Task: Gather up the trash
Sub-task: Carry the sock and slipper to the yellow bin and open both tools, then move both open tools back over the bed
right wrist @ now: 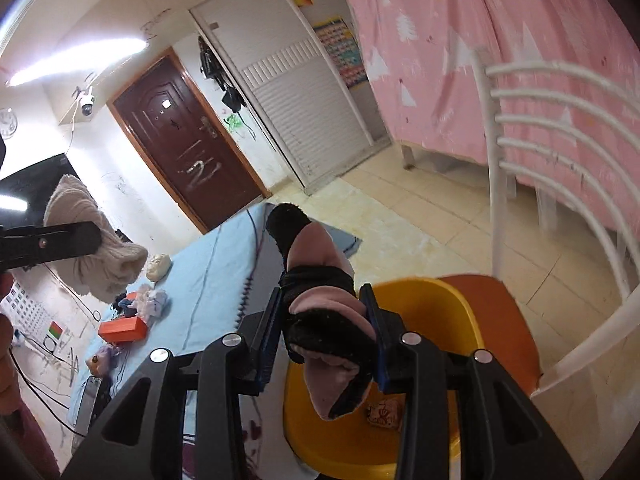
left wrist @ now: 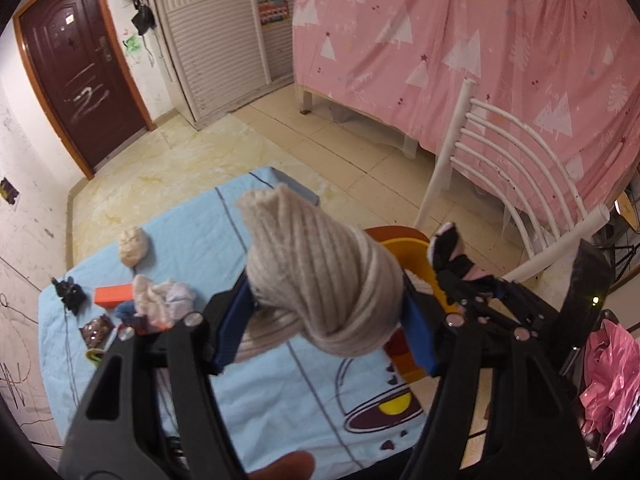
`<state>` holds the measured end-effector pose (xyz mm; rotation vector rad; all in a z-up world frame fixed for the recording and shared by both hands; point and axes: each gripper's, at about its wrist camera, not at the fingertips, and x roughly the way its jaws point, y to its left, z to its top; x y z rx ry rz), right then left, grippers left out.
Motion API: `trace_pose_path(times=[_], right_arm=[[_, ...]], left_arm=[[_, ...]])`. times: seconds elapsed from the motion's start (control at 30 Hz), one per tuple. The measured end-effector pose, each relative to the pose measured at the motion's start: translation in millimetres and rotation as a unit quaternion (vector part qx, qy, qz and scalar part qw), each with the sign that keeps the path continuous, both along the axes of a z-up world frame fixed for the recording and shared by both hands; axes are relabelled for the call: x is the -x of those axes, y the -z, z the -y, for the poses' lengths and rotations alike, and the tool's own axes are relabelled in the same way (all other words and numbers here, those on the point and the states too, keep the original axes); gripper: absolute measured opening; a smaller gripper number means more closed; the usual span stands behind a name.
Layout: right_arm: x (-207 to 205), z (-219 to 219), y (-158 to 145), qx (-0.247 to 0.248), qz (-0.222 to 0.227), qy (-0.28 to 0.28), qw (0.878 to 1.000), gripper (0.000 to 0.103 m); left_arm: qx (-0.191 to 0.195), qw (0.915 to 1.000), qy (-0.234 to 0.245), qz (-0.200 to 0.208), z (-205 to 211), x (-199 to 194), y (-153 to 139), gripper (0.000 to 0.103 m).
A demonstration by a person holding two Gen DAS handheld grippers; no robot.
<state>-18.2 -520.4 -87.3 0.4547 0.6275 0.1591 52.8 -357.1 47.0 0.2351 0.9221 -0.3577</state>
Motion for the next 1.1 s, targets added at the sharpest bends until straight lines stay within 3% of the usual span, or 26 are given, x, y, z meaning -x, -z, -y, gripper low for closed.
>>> trace_pose_path(times=[0.3, 0.43, 0.73, 1.1], right_arm=[[-10, 10, 18, -0.012, -0.019, -0.001, 1.0, 0.04], [-7, 17, 17, -0.019, -0.013, 0.008, 1.0, 0.053], [2, 45, 19, -0.031, -0.013, 0.045, 0.998, 0.053], [0, 23, 7, -0.024, -0.001, 0.015, 1.0, 0.054]], left_arm=[[-0.017, 0.9997, 0.016, -0.012, 47, -5, 17, 0.065], [-0.021, 0.9994, 0.022, -0.016, 62, -6, 21, 0.068], [-0.021, 0.9992, 0.034, 0.002, 81, -1, 12, 0.077], [-0.012, 0.9992, 0.028, 0.027, 63, 8, -14, 0.077]])
